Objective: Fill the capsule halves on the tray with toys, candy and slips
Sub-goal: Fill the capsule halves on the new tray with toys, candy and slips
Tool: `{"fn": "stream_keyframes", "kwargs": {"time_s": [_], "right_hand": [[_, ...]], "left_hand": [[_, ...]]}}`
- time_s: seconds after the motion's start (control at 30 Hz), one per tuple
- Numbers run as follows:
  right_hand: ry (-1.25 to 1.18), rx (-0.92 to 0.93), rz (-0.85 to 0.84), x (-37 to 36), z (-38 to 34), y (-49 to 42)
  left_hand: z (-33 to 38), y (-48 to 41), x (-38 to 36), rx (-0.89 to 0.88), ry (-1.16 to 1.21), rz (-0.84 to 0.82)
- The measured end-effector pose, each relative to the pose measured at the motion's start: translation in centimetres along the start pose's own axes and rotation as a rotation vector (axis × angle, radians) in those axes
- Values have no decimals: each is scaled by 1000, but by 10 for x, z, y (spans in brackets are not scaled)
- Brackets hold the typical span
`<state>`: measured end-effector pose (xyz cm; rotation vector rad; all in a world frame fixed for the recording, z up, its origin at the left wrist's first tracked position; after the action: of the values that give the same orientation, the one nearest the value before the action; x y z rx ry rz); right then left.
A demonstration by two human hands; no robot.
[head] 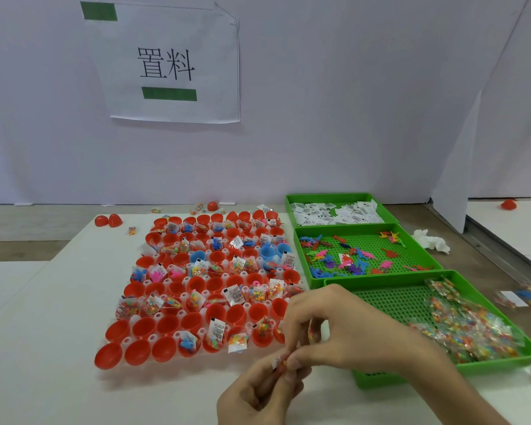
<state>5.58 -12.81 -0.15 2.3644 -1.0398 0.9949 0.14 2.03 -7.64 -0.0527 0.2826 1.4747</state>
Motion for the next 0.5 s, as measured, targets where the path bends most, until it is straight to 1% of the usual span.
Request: {"fn": "stream_keyframes", "kwargs": {"time_s": [0.2, 0.27, 0.37, 0.5], "right_hand": [[-18, 67, 44, 0, -2, -2], [-66, 61, 69, 2, -2, -1], [-154, 68, 92, 5, -2, 0], [-216, 92, 96, 4, -5, 1]], "left_hand": [[2, -1, 5, -64, 21, 13], [3, -3, 6, -64, 56, 43], [3, -6, 9, -67, 115, 42], [3, -5, 5, -140, 147, 41]]}}
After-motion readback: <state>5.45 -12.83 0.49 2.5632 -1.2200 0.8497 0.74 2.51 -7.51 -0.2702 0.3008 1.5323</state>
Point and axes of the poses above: each hand's wrist, its own y-axis away from the middle knuckle, its own x-axis out of the back of the hand, z = x × y, the point moved 1 cm from there along -y, towards the middle knuckle, and after that the axes turned 8 degrees about -z, right-handed, at the moved point
